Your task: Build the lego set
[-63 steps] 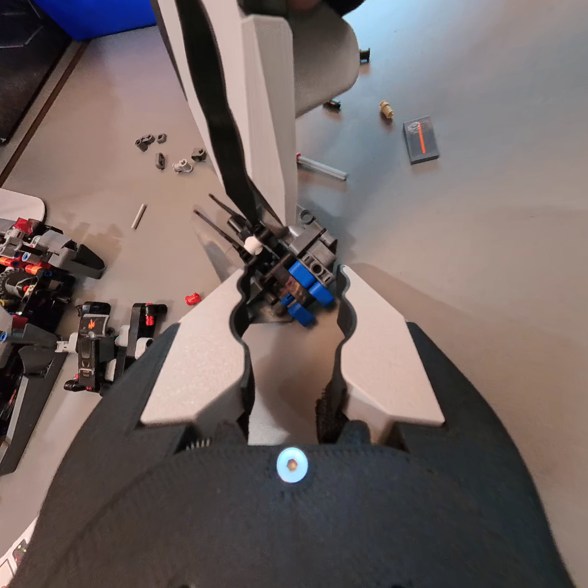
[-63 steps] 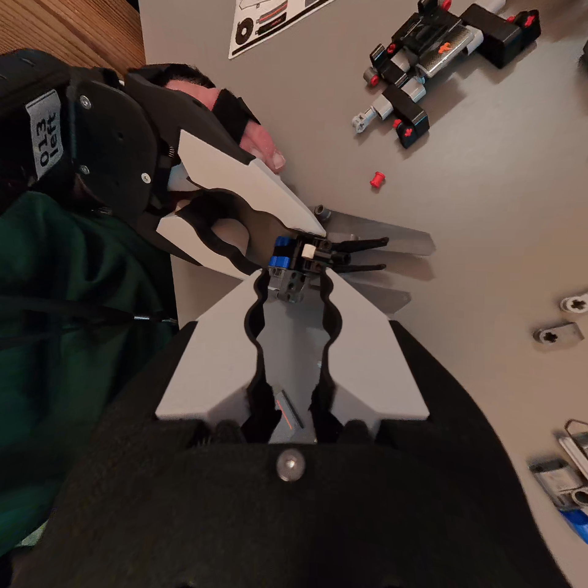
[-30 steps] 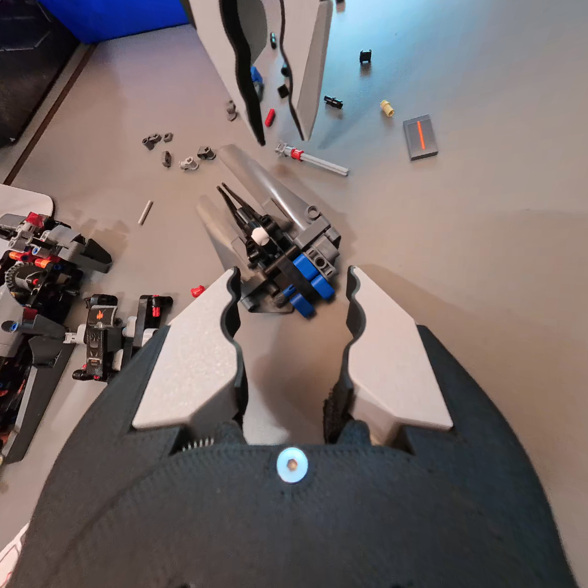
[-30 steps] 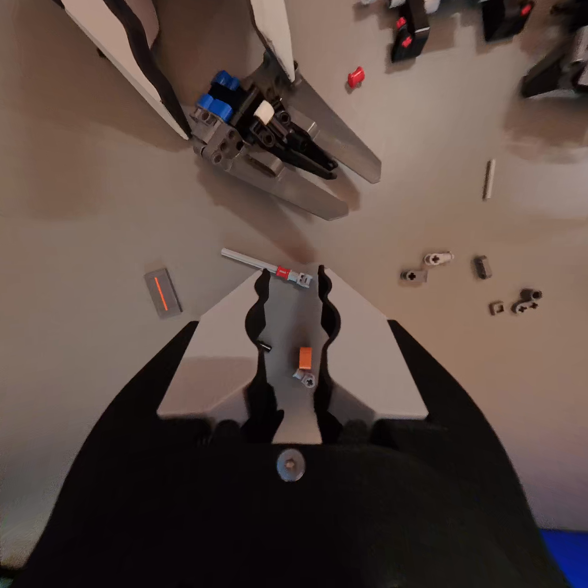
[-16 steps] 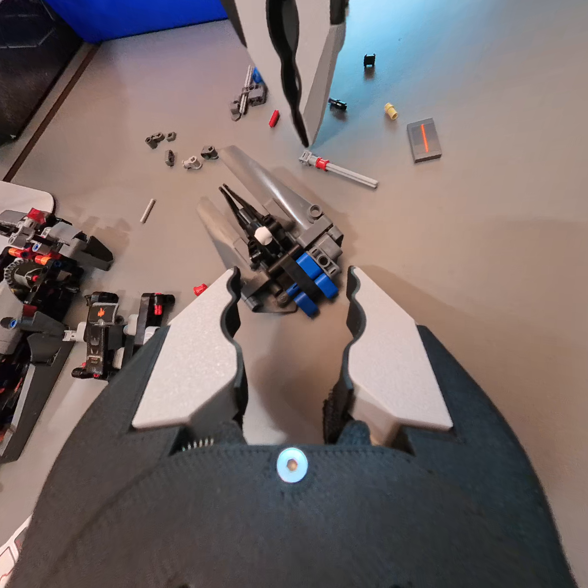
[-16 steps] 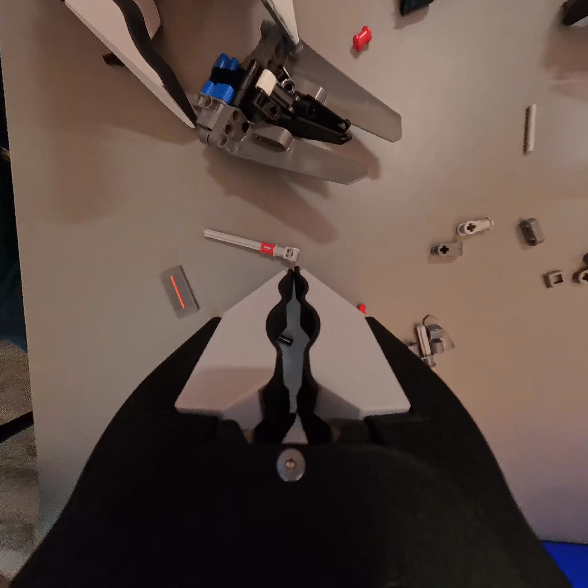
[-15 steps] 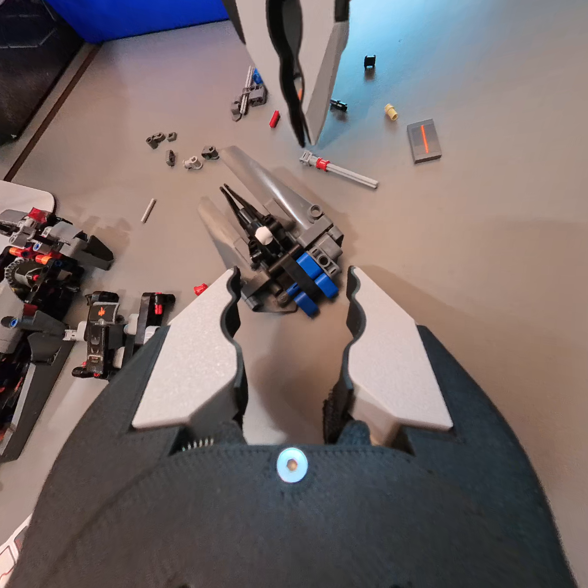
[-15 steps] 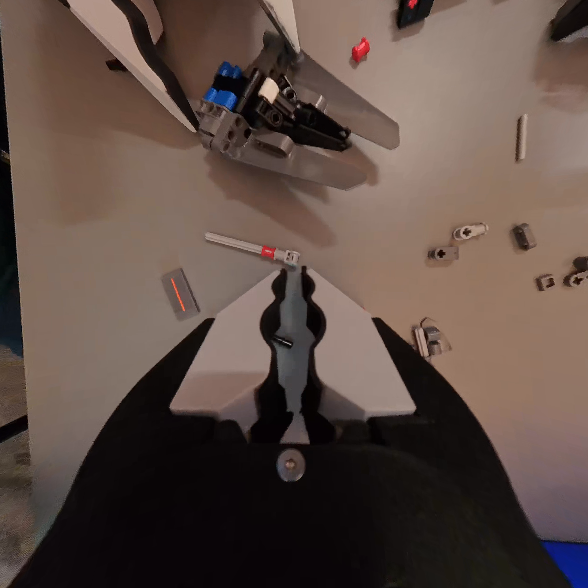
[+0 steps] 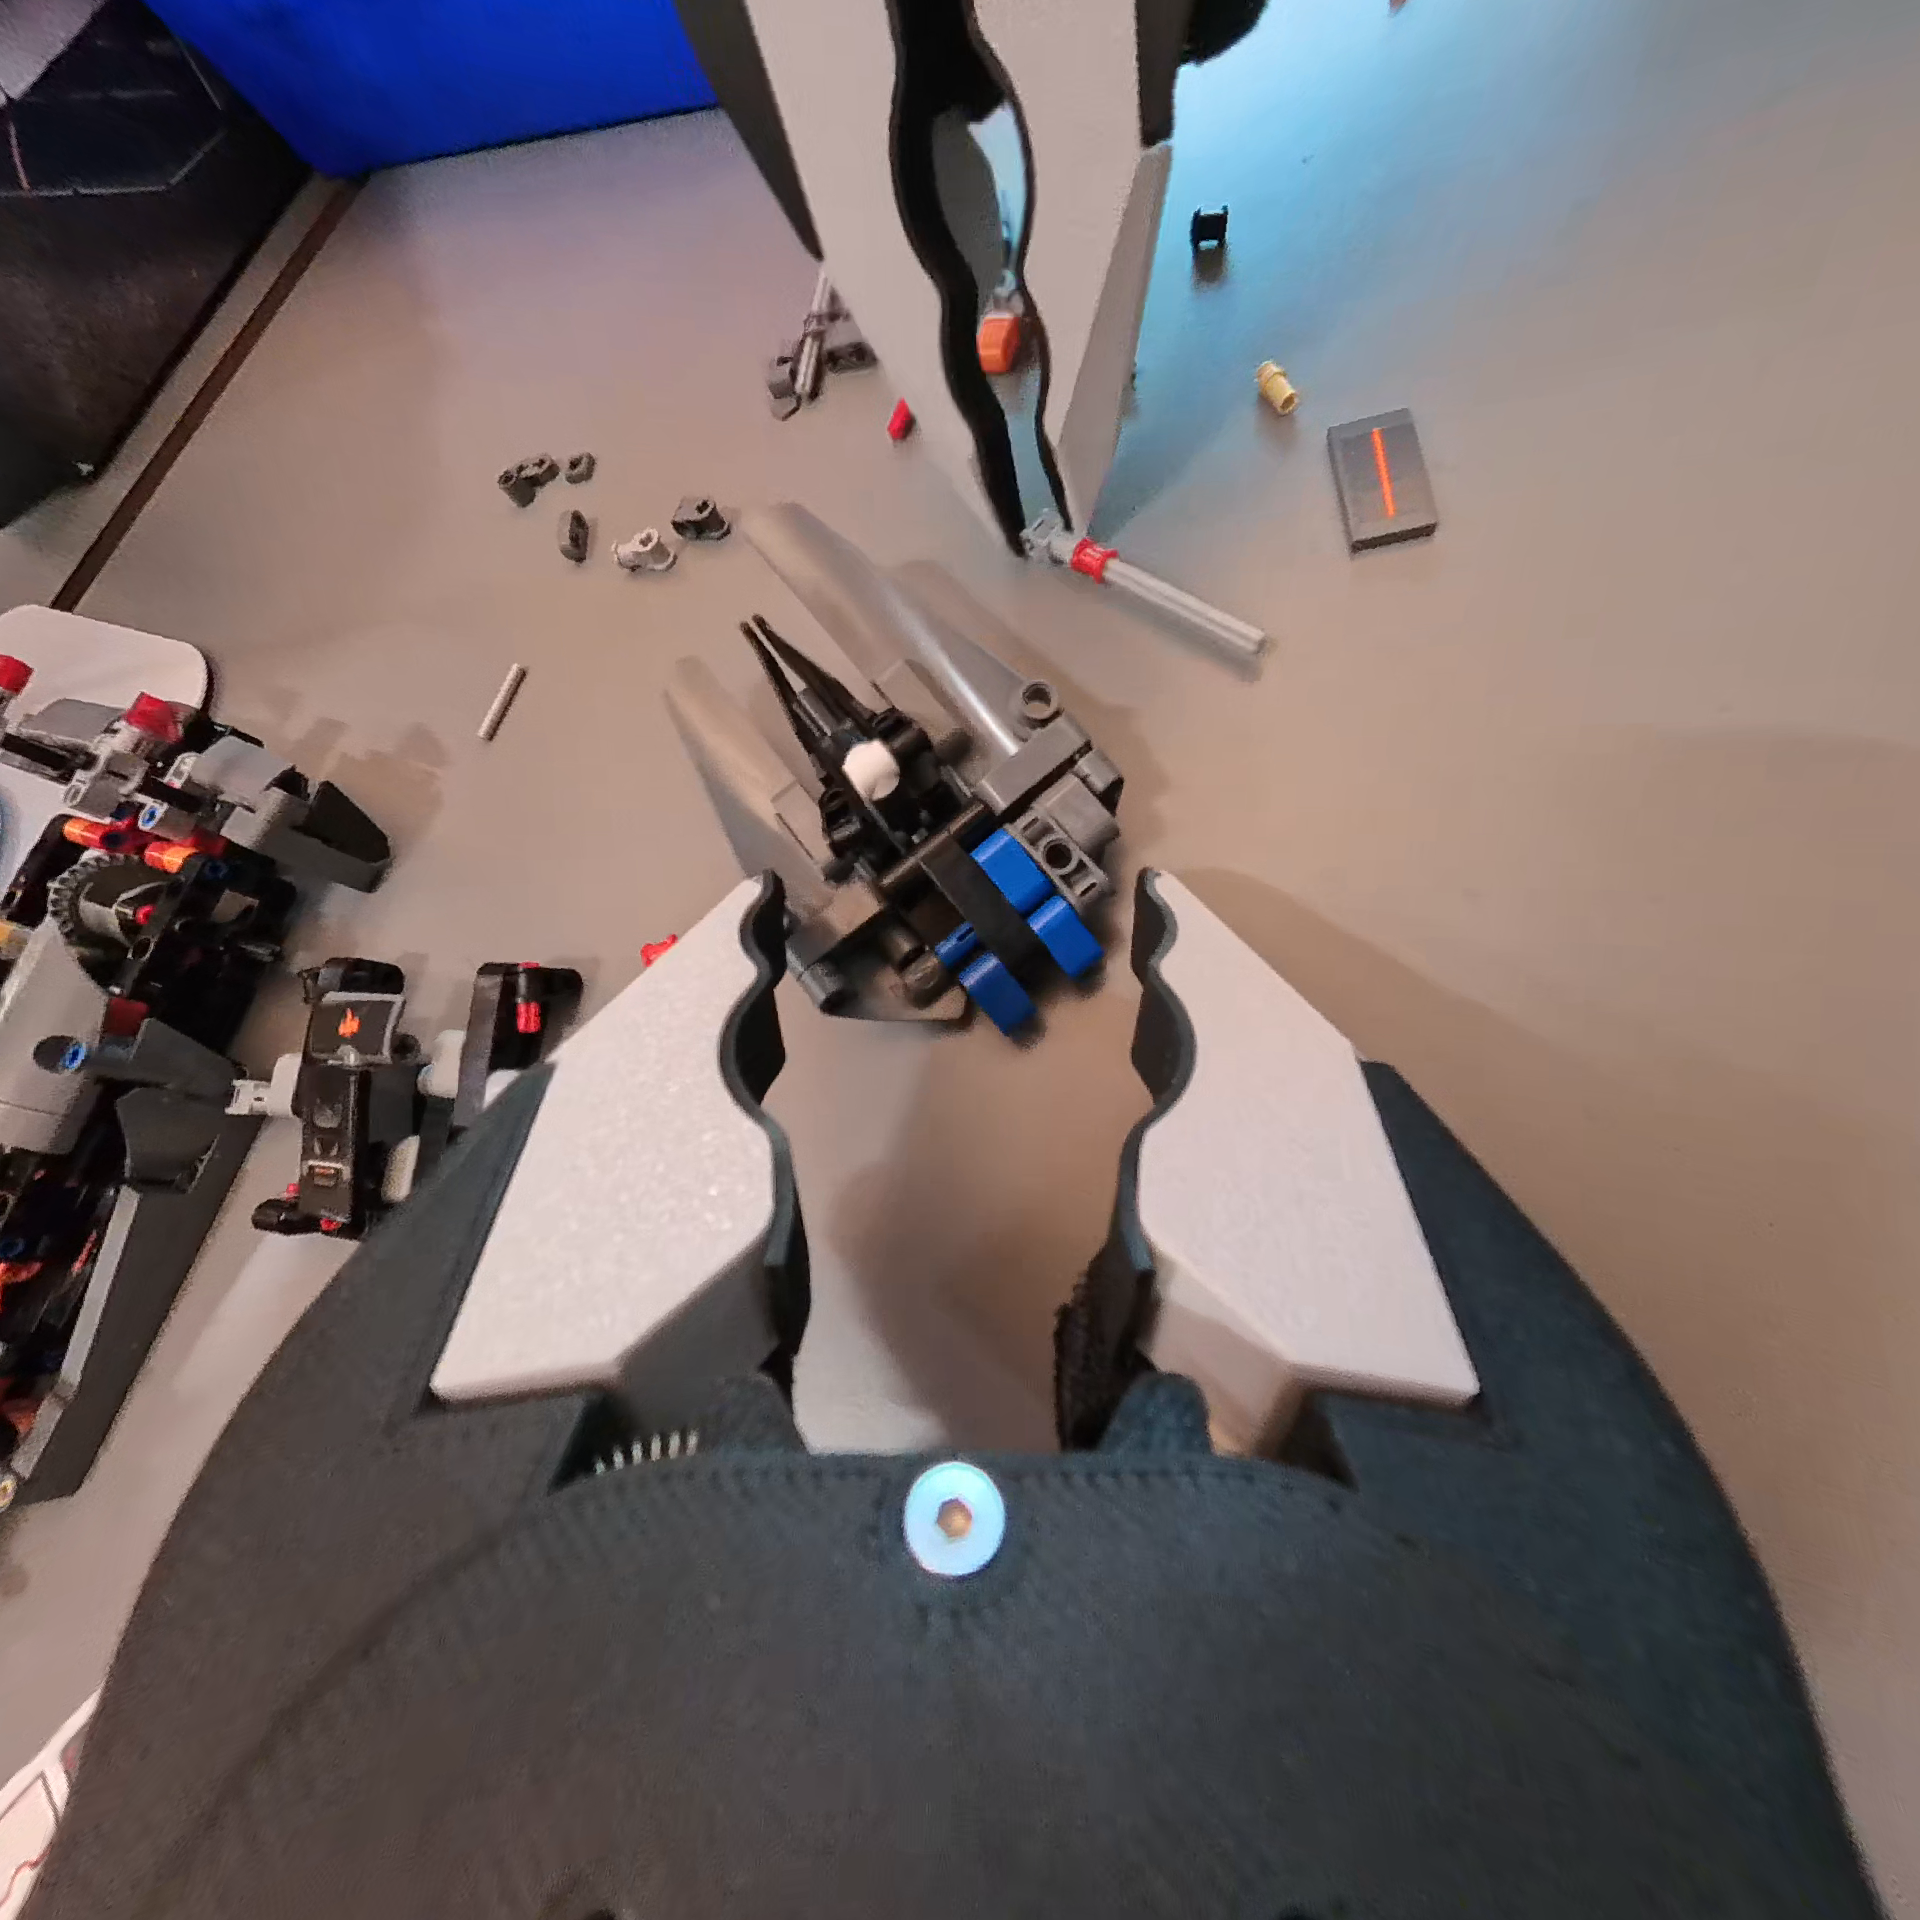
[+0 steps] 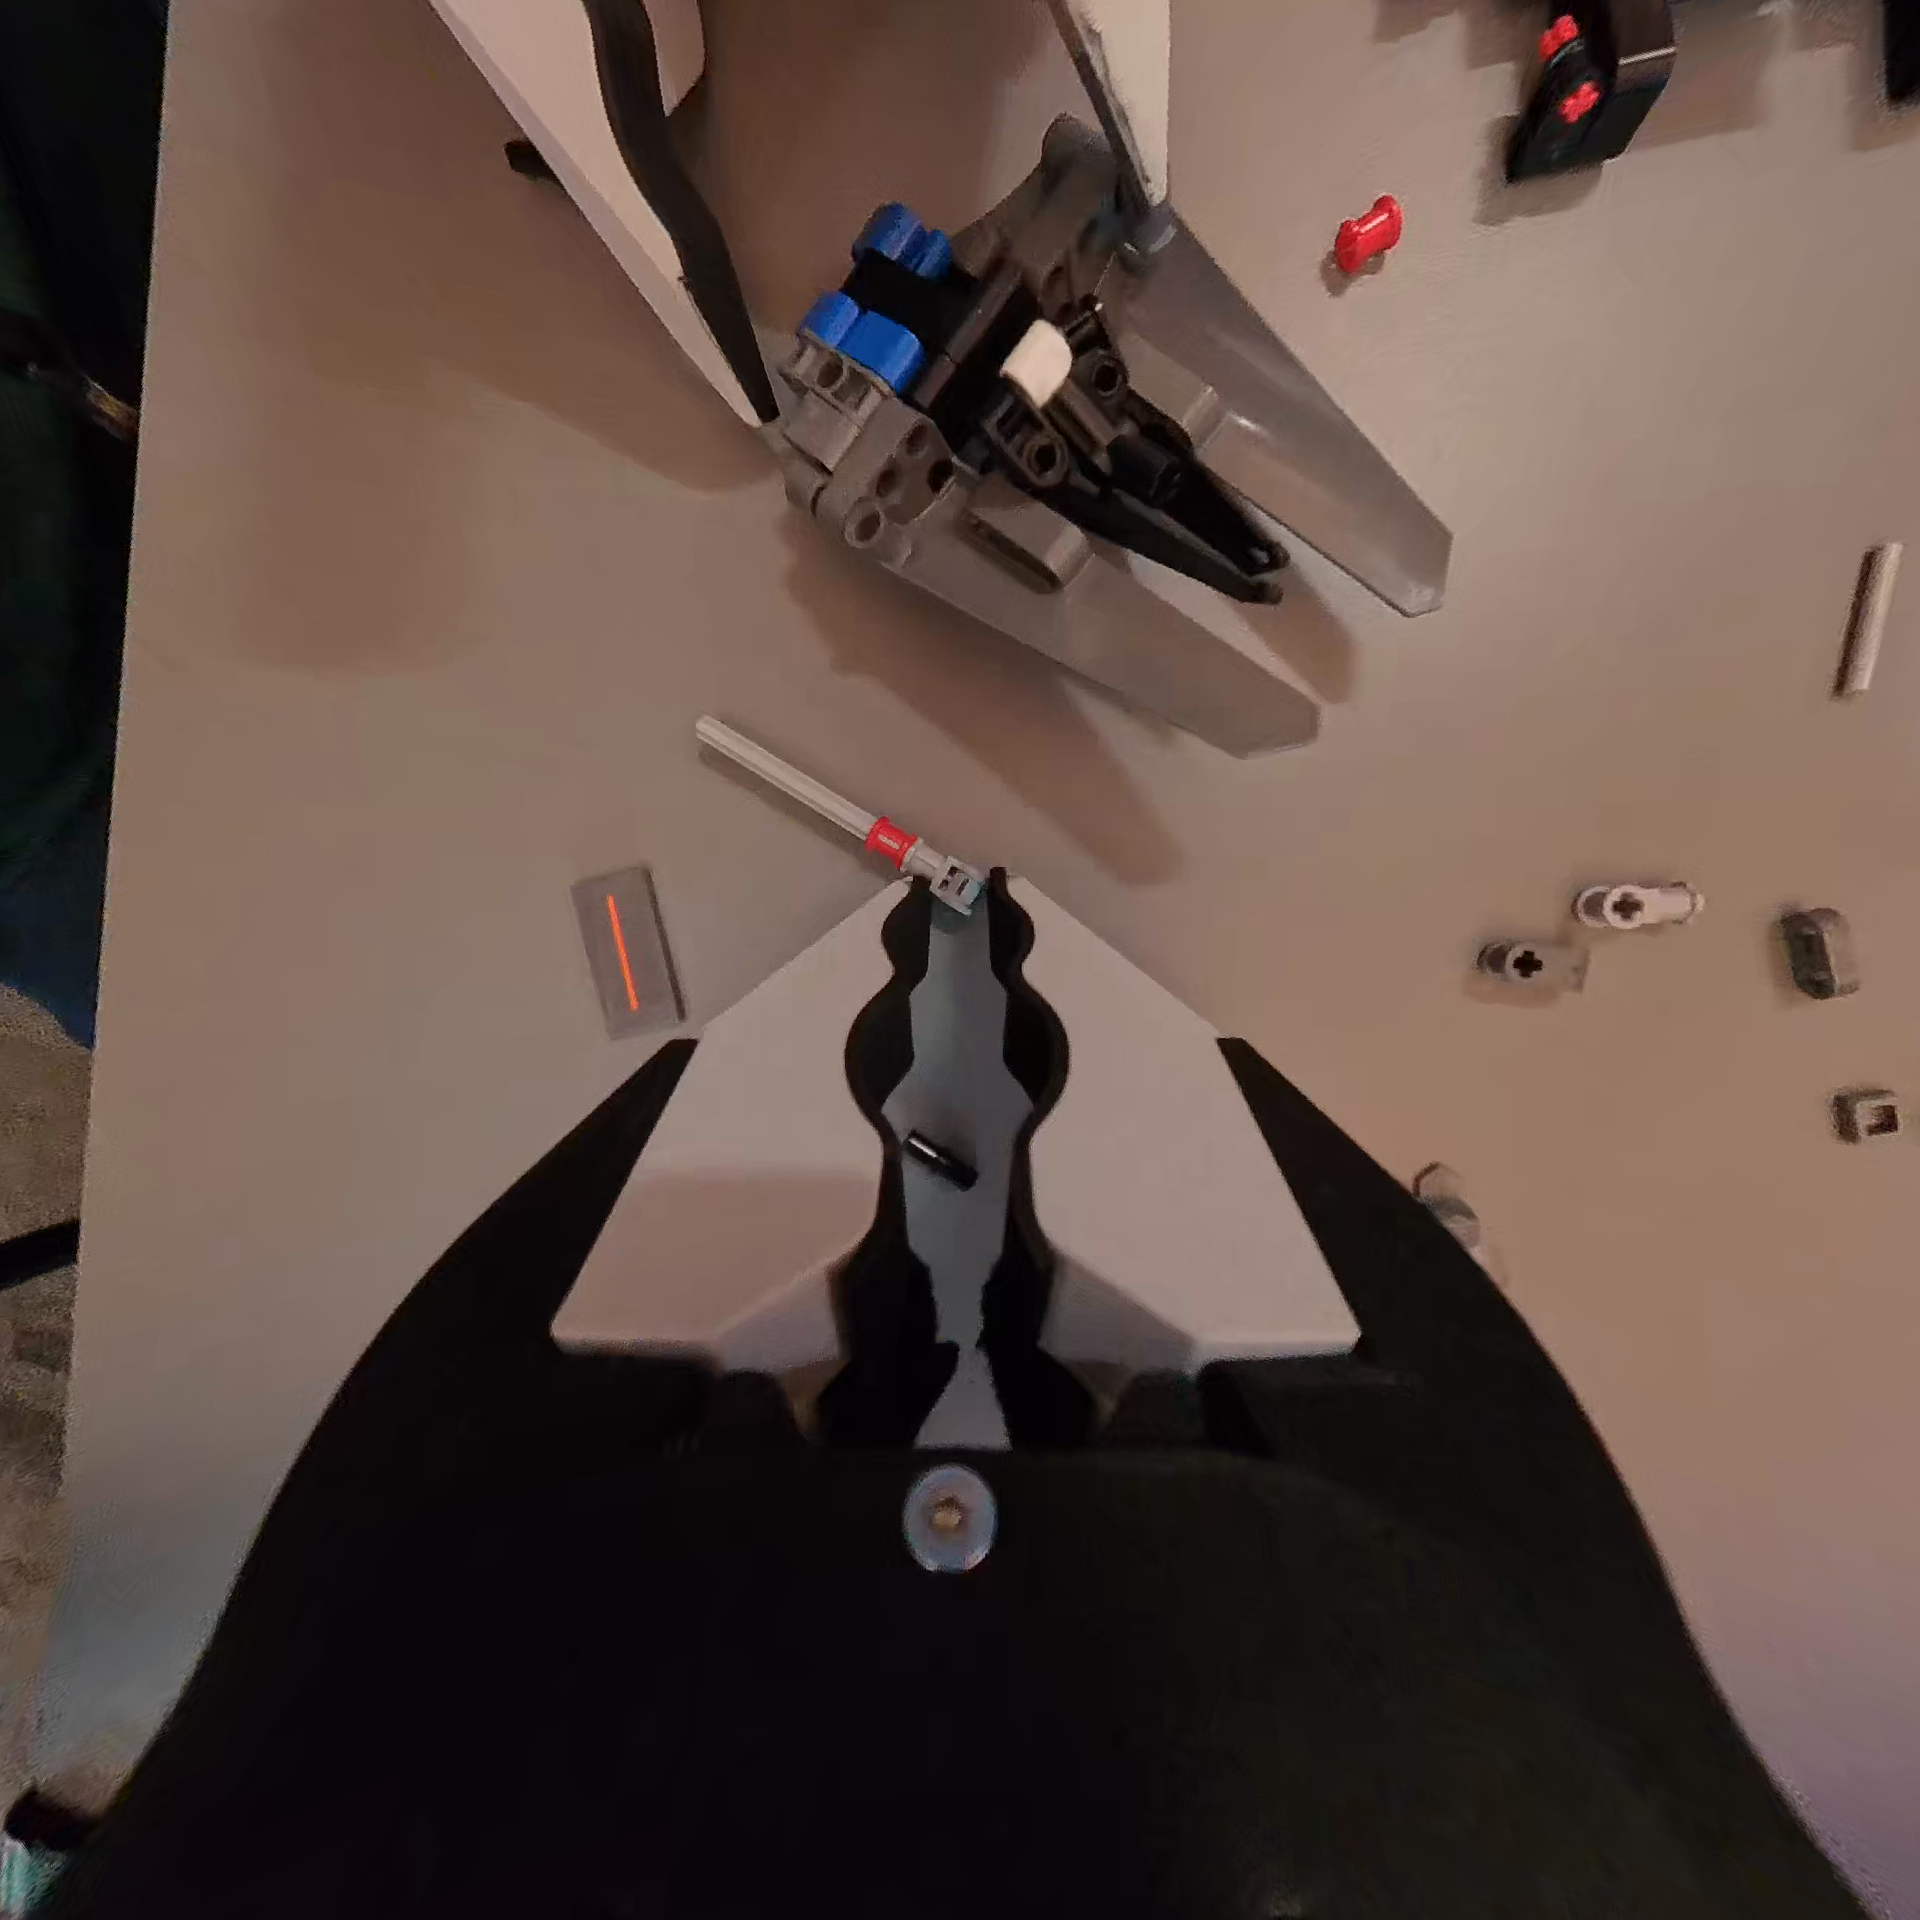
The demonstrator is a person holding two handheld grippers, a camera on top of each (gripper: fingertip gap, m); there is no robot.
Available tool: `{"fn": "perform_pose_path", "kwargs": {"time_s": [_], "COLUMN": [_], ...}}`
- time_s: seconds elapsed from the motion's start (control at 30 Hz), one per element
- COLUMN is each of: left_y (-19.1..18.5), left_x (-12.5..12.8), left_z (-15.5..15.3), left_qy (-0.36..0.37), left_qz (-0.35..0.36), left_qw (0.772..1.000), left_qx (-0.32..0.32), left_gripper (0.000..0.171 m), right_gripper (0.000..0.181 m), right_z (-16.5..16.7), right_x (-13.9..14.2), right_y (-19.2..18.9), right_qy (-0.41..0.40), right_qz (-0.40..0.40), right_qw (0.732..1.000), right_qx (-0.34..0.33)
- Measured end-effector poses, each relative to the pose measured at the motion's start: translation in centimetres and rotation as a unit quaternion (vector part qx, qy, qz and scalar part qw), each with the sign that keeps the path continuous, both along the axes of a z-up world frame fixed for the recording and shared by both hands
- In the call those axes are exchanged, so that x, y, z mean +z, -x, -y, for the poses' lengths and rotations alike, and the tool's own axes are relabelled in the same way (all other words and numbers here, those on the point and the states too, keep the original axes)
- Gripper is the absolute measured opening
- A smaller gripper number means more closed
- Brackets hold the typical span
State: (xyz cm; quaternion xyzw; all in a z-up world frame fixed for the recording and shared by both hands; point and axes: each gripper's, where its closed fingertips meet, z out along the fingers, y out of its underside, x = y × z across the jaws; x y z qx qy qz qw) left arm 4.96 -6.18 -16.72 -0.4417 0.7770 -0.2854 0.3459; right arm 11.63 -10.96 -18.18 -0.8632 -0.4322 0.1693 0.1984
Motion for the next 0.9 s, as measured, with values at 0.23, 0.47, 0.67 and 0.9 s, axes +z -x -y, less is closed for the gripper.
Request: {"fn": "perform_pose_path", "kwargs": {"time_s": [0.23,0.47,0.67,0.9], "left_y": [0.2,0.1,0.2,0.3], "left_x": [2.7,3.9,4.7,6.6], "left_z": [1.5,5.8,7.8,8.2], "left_qy": [0.010,0.095,0.196,0.256], "left_qz": [0.040,0.025,0.022,0.051], "left_qw": [0.999,0.994,0.978,0.963], "left_qx": [-0.016,-0.049,-0.063,-0.070], "left_gripper": [0.061,0.046,0.018,0.003], "right_gripper": [0.009,0.009,0.009,0.009], "right_z": [0.4,0.5,1.0,1.6], "right_x": [2.3,7.8,8.8,10.4], "right_y": [0.2,2.5,3.4,3.5], "right_qy": [-0.057,-0.212,-0.279,-0.348], "right_qz": [0.003,0.007,0.055,0.079], "right_qw": [0.994,0.962,0.939,0.914], "right_qx": [-0.094,-0.172,-0.191,-0.193]}}
